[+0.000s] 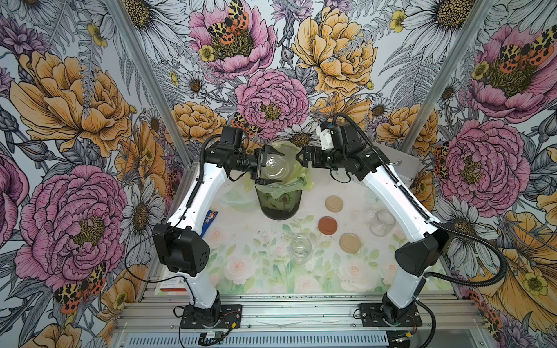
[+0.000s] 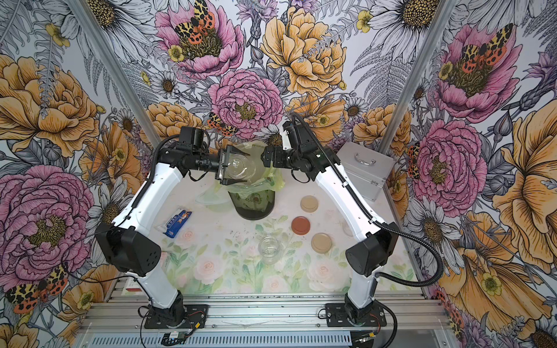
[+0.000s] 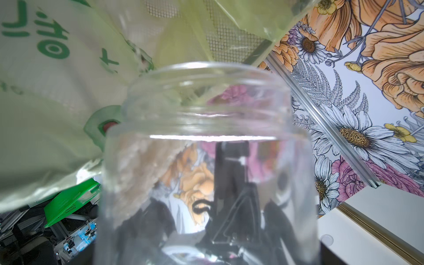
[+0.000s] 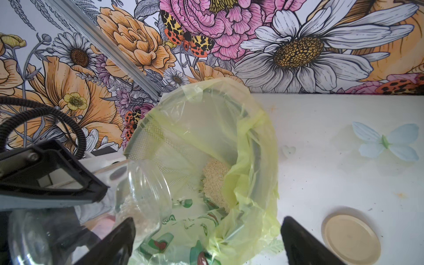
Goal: Empty moldy rice from jars
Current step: Pour the moldy rice from the jar into the trash bin.
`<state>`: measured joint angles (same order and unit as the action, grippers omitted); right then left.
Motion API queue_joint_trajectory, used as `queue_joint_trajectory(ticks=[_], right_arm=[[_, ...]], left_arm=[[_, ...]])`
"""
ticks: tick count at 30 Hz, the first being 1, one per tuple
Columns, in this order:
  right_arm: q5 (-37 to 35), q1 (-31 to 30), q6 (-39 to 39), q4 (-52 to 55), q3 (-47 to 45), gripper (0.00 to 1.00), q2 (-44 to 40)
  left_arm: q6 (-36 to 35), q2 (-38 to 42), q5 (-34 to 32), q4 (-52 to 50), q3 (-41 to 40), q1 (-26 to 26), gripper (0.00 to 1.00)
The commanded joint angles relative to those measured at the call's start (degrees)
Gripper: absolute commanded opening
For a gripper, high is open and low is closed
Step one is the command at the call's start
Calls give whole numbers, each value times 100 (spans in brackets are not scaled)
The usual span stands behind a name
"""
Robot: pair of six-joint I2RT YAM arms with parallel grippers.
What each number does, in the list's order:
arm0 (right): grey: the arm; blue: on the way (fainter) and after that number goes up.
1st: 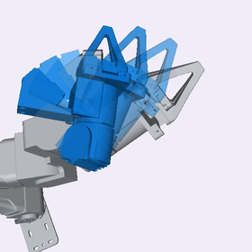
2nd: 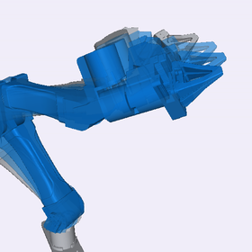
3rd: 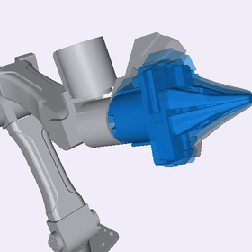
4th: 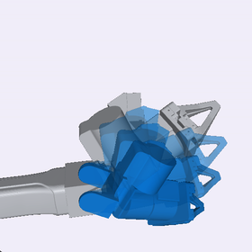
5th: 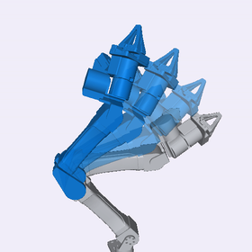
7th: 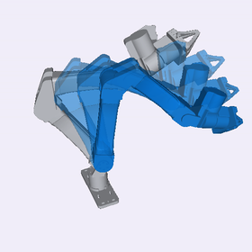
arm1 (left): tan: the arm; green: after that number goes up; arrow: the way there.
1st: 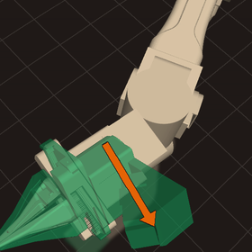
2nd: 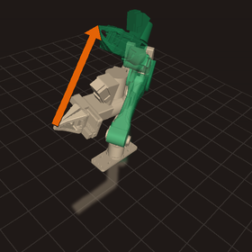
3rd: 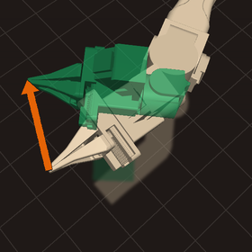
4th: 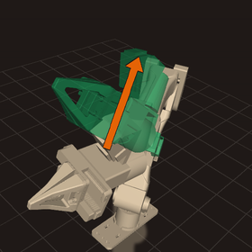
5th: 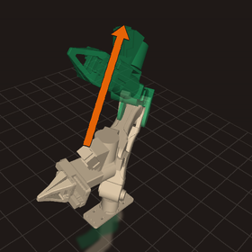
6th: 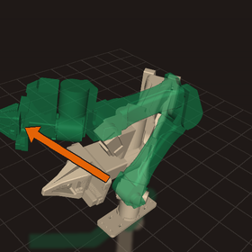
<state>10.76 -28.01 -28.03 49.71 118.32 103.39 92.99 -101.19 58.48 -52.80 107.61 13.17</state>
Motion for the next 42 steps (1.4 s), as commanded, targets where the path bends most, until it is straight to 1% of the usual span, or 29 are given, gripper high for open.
queue_joint_trajectory(ticks=[1, 5, 8, 11, 15, 17, 20, 24, 26, 27, 30, 32, 37, 42], right_arm=[[227, 135, -63, -258, 169, 100, 76], [431, 182, -9, -349, 110, 100, 63], [523, 173, 236, -461, -39, 100, -11], [459, 162, 585, -625, -276, 100, -162], [148, 101, 1124, -994, -690, 100, -399], [-26, 109, 1298, -1354, -1059, 100, -580], [-102, 103, 1634, -1897, -1533, 99, -769], [-310, 91, 2064, -2642, -2174, 100, -1025], [-271, 94, 2289, -3408, -2718, 100, -1267], [-242, 81, 2403, -3984, -3102, 100, -1422], [-220, 42, 2649, -5407, -3914, 100, -1674], [-187, -17, 2915, -5995, -4202, 100, -1725], [-22, -142, 3395, -6259, -4203, 100, -1665], [-62, -358, 4417, -6365, -4157, 100, -1596]], left_arm=[[-84, -90, 787, 67, 290, -110, 0], [-57, -248, 1276, 61, 444, -139, 0], [23, -560, 1422, 68, 702, -186, 0], [111, -692, 1550, 72, 915, -209, 0], [214, -753, 1586, 73, 1061, -236, 0], [262, -761, 1578, 75, 1141, -268, 0], [339, -819, 1554, 69, 1337, -318, 0], [540, -1040, 1541, 74, 1935, -351, 0], [644, -1166, 1553, 72, 2250, -360, 0], [672, -1215, 1565, 70, 2363, -370, 0], [724, -1187, 1578, 69, 2333, -369, 0], [735, -1117, 1541, 72, 2231, -363, 0], [767, -1022, 1534, 74, 2075, -368, 0], [851, -1040, 1558, 69, 2176, -373, 0]])
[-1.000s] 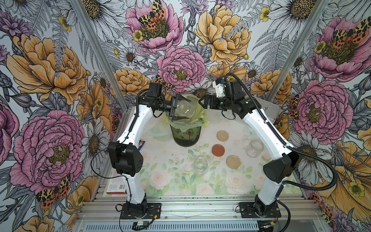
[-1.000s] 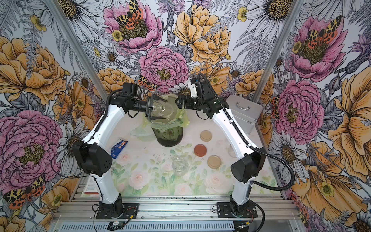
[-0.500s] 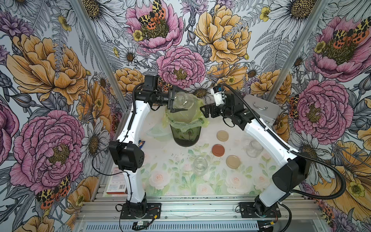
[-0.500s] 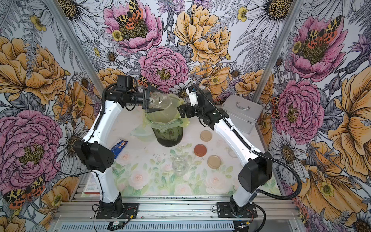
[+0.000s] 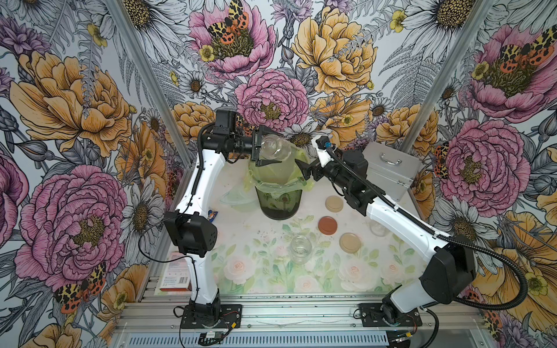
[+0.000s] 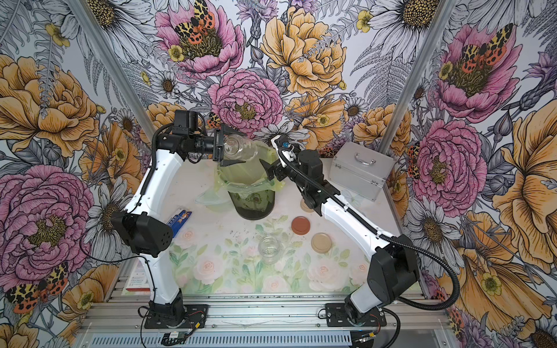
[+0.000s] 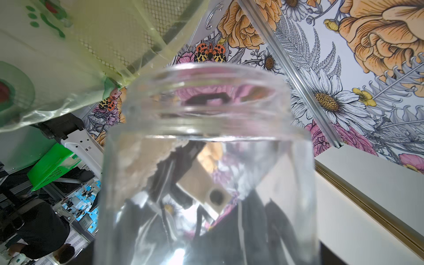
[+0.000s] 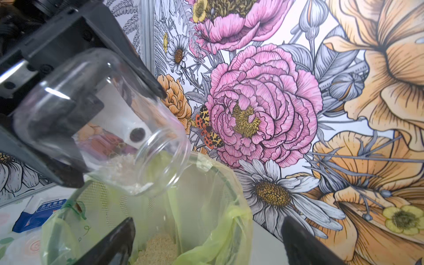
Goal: Empty moldy rice from jars
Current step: Pour the moldy rice from the jar into the trash bin.
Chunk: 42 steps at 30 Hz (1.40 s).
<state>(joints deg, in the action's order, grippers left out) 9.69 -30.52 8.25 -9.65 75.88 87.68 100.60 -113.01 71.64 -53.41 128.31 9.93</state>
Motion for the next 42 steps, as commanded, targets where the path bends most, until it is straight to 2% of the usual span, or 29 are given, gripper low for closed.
queue_joint_trajectory(ticks=[1, 9, 14, 42], right_arm=[[55, -143, 1031, -399, 102, 100, -7], [-252, -451, 2980, -1056, -228, 100, 106], [-109, -520, 3397, -1241, -267, 100, 246], [-38, -613, 3242, -1285, 564, 100, 1215]], left_arm=[[103, 148, 245, 129, 96, -46, 0], [-44, 288, 241, 136, -252, -49, 0], [-71, 290, 236, 130, -292, -50, 0], [12, 560, 225, 129, -402, -11, 0]])
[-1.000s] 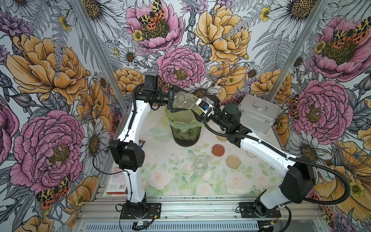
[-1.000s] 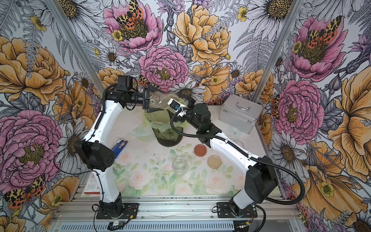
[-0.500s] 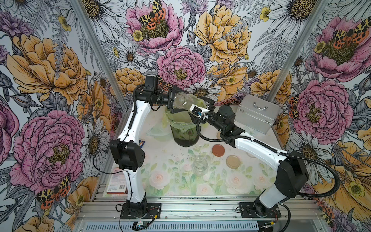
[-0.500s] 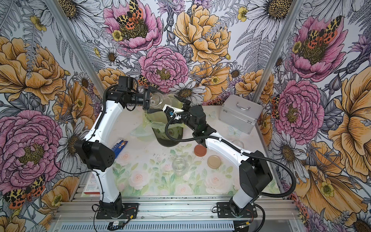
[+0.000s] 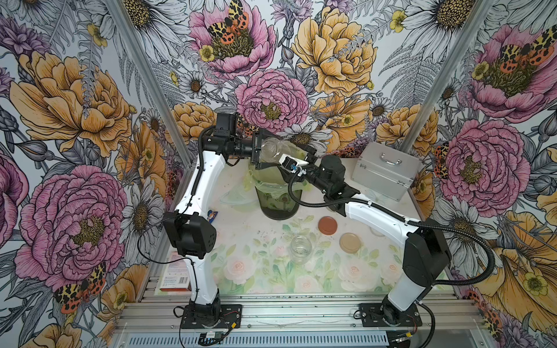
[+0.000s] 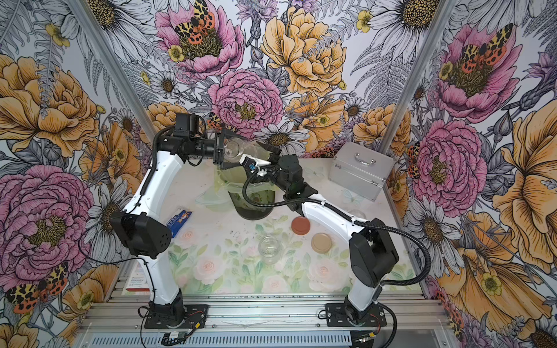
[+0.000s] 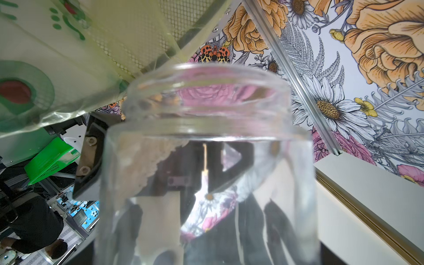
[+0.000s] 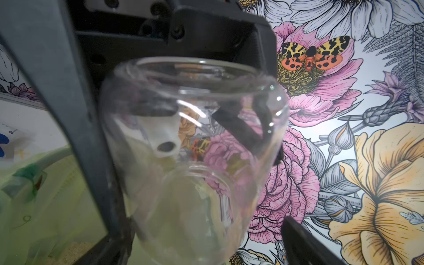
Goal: Empty moldy rice from jars
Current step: Pour the moldy rice from the jar into the trash bin.
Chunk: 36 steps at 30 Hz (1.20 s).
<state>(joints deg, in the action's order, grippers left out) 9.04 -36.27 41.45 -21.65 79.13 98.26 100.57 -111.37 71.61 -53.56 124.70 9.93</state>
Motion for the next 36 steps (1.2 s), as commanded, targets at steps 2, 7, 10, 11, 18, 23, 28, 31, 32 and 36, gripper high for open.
queue_joint_trajectory(ticks=[2, 7, 10, 11, 18, 23, 28, 31, 32, 36], right_arm=[[30, -51, -94, -78, 324, 100, 231], [28, -64, -101, -115, 492, 100, 386], [4, -74, -134, -164, 607, 100, 478], [2, -82, -135, -173, 629, 100, 507], [19, -140, -155, -219, 763, 98, 625], [54, -170, -180, -226, 766, 89, 642], [51, -205, -203, -279, 783, 86, 690], [3, -214, -206, -366, 813, 90, 751], [6, -219, -203, -362, 842, 90, 771], [-18, -238, -208, -390, 928, 91, 842]], left_arm=[[13, 414, 225, 145, -71, -4, 0], [21, 474, 228, 150, -112, 17, 0], [-5, 507, 237, 150, -172, 26, 0], [-3, 517, 235, 144, -182, 27, 0], [-70, 582, 222, 143, -347, 42, 0], [-112, 626, 223, 141, -427, 58, 0], [-134, 653, 214, 144, -540, 76, 0], [-137, 660, 210, 137, -605, 111, 0], [-136, 658, 204, 140, -618, 120, 0], [-136, 880, 184, 141, -683, 152, 0]])
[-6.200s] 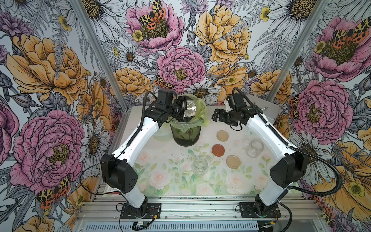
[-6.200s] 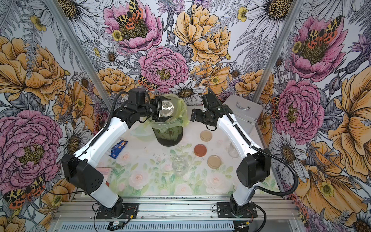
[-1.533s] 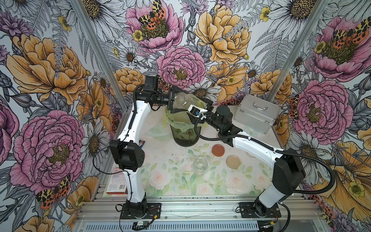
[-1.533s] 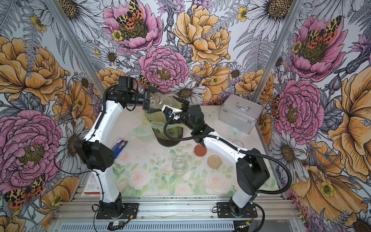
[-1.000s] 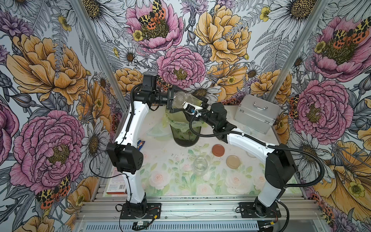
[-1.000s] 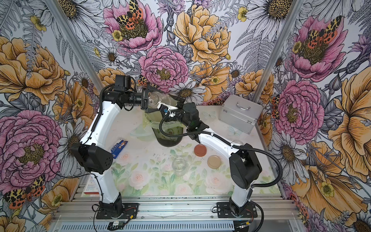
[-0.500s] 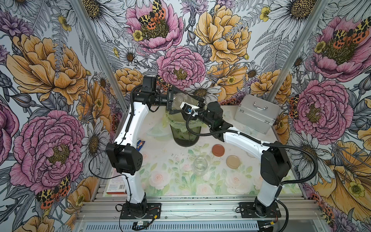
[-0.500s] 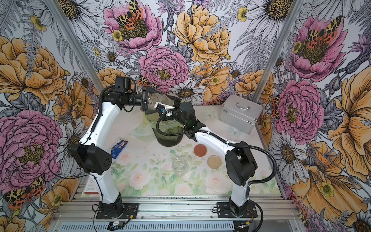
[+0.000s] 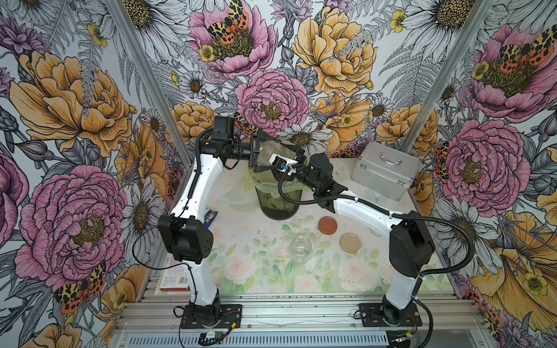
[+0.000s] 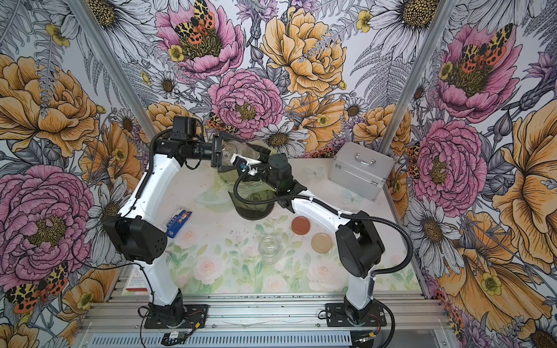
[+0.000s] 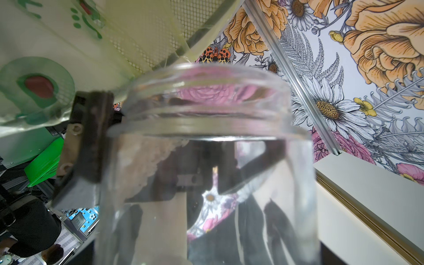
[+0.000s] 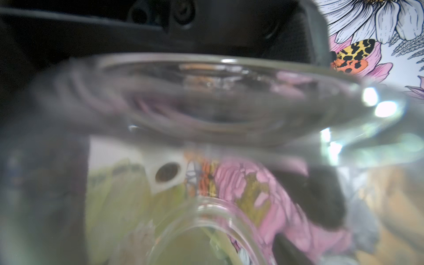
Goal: Empty moldy rice from jars
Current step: Pour the moldy rice from the jar into the trash bin.
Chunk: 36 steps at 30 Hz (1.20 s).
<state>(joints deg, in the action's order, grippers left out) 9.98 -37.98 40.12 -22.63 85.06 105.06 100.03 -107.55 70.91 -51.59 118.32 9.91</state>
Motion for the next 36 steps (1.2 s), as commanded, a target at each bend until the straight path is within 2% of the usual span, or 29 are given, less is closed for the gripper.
queue_joint_trajectory(ticks=[1, 3, 7, 10, 15, 18, 24, 26, 29, 32, 36], right_arm=[[-123, -70, -85, -294, 353, 91, 167], [-136, -70, -85, -299, 382, 88, 199], [-123, -74, -133, -356, 401, 76, 202], [-139, -79, -143, -364, 385, 63, 174], [-215, -78, -211, -307, 339, 49, 102], [-259, -70, -390, -227, 349, 44, 68], [-223, -69, -758, 150, 432, 36, -30], [-207, -78, -832, 180, 387, 35, -84], [-172, -86, -915, 141, 337, 29, -125], [-141, -87, -954, 36, 318, 20, -126], [-145, -103, -993, -90, 334, 8, -108]], left_arm=[[-79, 498, 246, -56, -44, 167, 0], [-84, 505, 239, -53, -42, 191, 0], [-94, 548, 224, -54, -121, 211, 0], [-106, 560, 207, -60, -146, 191, 0], [-166, 497, 173, -59, -58, 156, 1], [-226, 450, 160, -55, 31, 134, 15], [-377, 384, 94, -69, 151, 67, 34], [-424, 385, 60, -63, 176, 45, 44], [-460, 386, 22, -68, 134, 26, 49], [-474, 384, 10, -64, 81, 27, 60], [-485, 384, 7, -63, 94, 21, 62]])
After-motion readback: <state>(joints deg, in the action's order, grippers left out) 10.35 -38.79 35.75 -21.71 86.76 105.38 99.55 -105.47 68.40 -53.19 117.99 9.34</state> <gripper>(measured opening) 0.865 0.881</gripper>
